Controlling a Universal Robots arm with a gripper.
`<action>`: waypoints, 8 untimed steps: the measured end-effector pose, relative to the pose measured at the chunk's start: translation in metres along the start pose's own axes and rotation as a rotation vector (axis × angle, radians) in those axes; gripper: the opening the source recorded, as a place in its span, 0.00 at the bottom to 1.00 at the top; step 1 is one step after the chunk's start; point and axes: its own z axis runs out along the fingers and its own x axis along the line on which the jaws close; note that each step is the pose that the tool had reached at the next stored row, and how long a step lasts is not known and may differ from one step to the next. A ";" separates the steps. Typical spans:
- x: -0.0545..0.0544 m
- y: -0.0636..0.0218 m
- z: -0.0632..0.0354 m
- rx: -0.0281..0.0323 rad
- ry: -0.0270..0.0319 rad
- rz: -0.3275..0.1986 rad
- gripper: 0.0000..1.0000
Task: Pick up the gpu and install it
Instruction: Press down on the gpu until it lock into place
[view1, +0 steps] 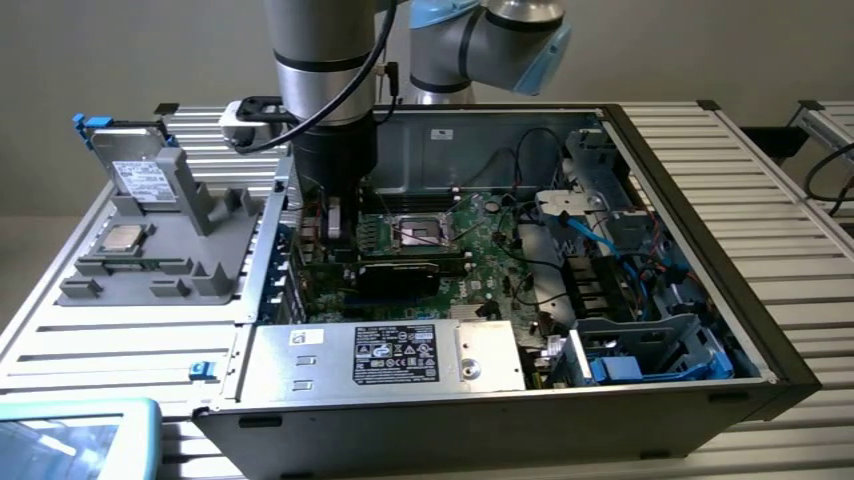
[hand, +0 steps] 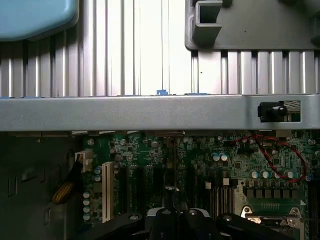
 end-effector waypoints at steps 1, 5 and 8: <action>0.000 0.0000 0.0000 0.0000 0.0000 0.000 0.12; 0.000 0.0000 0.0038 -0.0004 -0.0003 0.000 0.12; 0.000 -0.0001 0.0078 -0.0016 -0.0004 0.000 0.12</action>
